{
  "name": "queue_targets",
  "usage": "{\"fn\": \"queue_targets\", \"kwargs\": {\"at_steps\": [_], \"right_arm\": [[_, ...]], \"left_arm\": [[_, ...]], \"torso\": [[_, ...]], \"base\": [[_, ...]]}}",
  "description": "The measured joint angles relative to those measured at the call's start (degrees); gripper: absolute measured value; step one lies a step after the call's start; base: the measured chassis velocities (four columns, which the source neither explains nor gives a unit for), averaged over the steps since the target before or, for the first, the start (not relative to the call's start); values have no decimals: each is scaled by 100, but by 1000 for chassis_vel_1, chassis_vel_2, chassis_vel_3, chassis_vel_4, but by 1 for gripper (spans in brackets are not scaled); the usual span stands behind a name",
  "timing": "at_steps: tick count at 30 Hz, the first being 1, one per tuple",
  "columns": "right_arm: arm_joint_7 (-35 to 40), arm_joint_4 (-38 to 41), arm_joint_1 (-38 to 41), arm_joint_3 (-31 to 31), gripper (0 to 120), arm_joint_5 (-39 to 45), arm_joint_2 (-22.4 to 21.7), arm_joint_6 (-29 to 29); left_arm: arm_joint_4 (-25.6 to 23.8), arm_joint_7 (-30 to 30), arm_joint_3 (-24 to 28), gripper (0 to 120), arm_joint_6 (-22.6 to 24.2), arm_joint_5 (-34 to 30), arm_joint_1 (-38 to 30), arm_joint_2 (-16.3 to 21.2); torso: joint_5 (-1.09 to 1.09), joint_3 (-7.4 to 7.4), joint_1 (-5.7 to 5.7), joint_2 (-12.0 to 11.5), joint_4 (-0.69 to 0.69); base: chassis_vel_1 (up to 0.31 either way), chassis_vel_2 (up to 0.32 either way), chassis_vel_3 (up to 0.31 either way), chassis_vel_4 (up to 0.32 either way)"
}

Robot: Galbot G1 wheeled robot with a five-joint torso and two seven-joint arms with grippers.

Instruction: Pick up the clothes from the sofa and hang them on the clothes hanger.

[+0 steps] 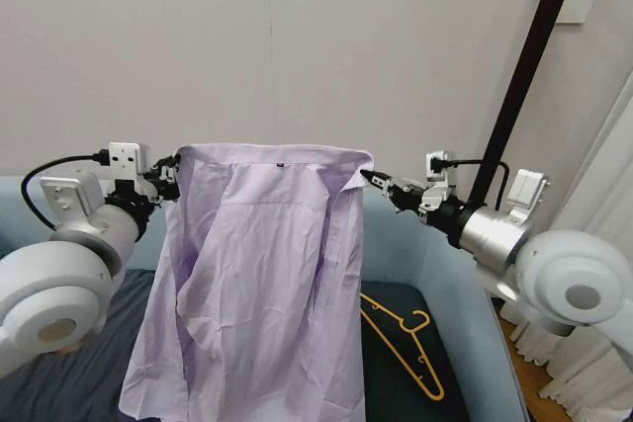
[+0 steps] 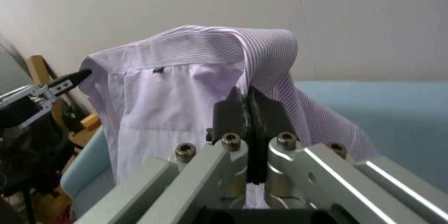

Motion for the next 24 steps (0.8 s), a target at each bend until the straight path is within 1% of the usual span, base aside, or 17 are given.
{"fn": "queue_targets", "kwargs": {"at_steps": [3, 4, 5, 7, 8, 11, 13, 14, 15, 16, 18, 20, 21, 22, 24], "right_arm": [[-214, -211, -474, -122, 0, -470, 248, 1], [-214, -211, -474, -122, 0, -470, 248, 1], [-283, -274, -604, -177, 0, -621, 308, 2], [-429, -460, -905, -298, 0, -991, 469, 14], [-429, -460, -905, -298, 0, -991, 469, 14], [-626, -787, -1278, -409, 0, -1491, 690, 44], [-763, -1022, -1554, -477, 0, -1837, 810, 63], [-763, -1022, -1554, -477, 0, -1837, 810, 63], [-816, -1121, -1676, -509, 0, -2000, 863, 73], [-903, -1274, -1846, -553, 0, -2212, 933, 88], [-926, -1317, -1892, -562, 0, -2264, 953, 91], [-1099, -1681, -2104, -625, 0, -2655, 1138, 136], [-1265, -1973, -2145, -710, 0, -2961, 1240, 282], [-1265, -1973, -2145, -710, 0, -2961, 1240, 282], [-1547, -2485, -2153, -899, 0, -3423, 1425, 544]], "left_arm": [[154, 39, 10, 0, -59, 347, 417, -260], [154, 39, 10, 0, -59, 347, 417, -260], [222, 71, 11, 0, -89, 471, 566, -340], [477, 168, 21, 0, -177, 896, 981, -579], [477, 168, 21, 0, -177, 896, 981, -579], [888, 248, 36, 0, -274, 1361, 1477, -980], [1175, 366, 89, 0, -378, 1697, 1769, -1318], [1175, 366, 89, 0, -378, 1697, 1769, -1318], [1301, 416, 133, 0, -422, 1842, 1873, -1479], [1469, 484, 215, 0, -470, 2017, 1974, -1722], [1509, 498, 241, 0, -481, 2058, 1996, -1791], [1760, 615, 470, 0, -586, 2333, 2101, -2206], [1888, 677, 566, 0, -635, 2476, 2143, -2377], [1888, 677, 566, 0, -635, 2476, 2143, -2377], [2164, 762, 747, 0, -693, 2644, 2151, -2627]], "torso": [[1, 0, 0, 0, 1], [1, 0, 0, 0, 1], [1, 0, 0, 0, 0], [0, -1, 0, 0, 0], [0, -1, 0, 0, 0], [-1, -1, 0, 0, 1], [0, -1, 0, 0, 2], [0, -1, 0, 0, 2], [-1, -1, 0, 0, 1], [0, -1, 0, 0, 1], [0, -1, 0, 0, 1], [0, -1, -1, 1, -1], [0, -1, -1, 1, -1], [0, -1, -1, 1, -1], [1, -1, -1, 1, 0]], "base": [[0, 0, 0, 0], [0, 0, 0, 0], [0, 0, 0, 0], [0, 0, 0, 0], [0, 0, 0, 0], [0, 0, 0, 0], [0, 0, 0, 0], [0, 0, 0, 0], [0, 0, 0, 0], [0, 0, 0, 0], [0, 0, 0, 0], [0, 0, 0, 0], [0, 0, 0, 0], [0, 0, 0, 0], [0, 0, 0, 0]]}}
